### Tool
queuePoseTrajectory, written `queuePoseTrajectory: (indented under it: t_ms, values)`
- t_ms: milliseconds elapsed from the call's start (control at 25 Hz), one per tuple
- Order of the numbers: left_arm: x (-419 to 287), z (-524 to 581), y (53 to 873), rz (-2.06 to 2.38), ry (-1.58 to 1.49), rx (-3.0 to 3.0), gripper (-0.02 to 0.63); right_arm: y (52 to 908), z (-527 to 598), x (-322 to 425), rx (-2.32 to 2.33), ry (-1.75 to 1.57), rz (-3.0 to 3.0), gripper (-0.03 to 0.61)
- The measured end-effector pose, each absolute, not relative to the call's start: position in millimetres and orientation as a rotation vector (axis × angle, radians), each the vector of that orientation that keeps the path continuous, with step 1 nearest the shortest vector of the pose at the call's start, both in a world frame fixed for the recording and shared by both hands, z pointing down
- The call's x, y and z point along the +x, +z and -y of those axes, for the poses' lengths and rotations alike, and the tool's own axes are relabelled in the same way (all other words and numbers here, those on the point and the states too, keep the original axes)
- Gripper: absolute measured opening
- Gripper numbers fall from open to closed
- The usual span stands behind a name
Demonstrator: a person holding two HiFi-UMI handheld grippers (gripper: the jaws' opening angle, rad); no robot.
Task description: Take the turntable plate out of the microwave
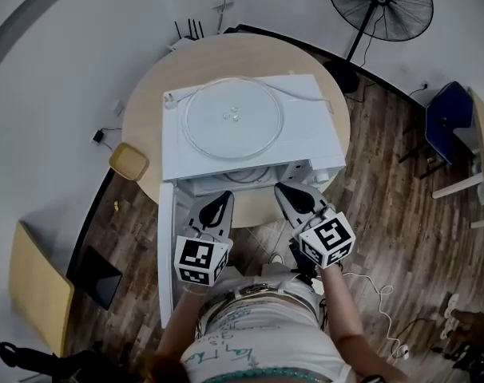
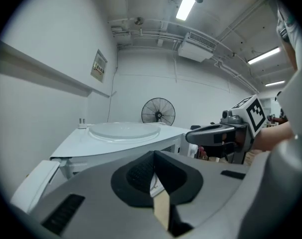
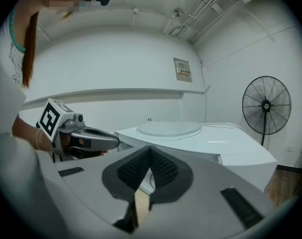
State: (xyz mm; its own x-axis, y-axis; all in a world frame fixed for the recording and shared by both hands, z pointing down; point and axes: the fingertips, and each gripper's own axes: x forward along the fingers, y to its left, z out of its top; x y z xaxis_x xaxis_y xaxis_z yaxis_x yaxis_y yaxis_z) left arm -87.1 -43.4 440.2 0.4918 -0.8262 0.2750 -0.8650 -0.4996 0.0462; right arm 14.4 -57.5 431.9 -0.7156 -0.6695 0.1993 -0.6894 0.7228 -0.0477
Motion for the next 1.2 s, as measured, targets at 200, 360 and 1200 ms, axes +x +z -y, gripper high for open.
queuePoseTrajectory:
  t_ms: [200, 360, 1200]
  values:
    - [-69.8, 27.5, 420.2, 1.425, 0.279, 2.605, 0.014, 420.1, 45.9, 10.4, 1.108, 0.144, 2.783, -0.009]
    - [-55.5, 24.6, 381.0, 1.42, 0.179, 2.673, 0.014, 389.8, 43.6, 6.9, 1.104, 0.104, 2.841, -0.009]
    - [-50.3, 23.6, 321.7, 1.514, 0.15, 2.759, 0.014, 322.8, 29.8, -18.6, 0.994, 0.001, 2.975, -0.009]
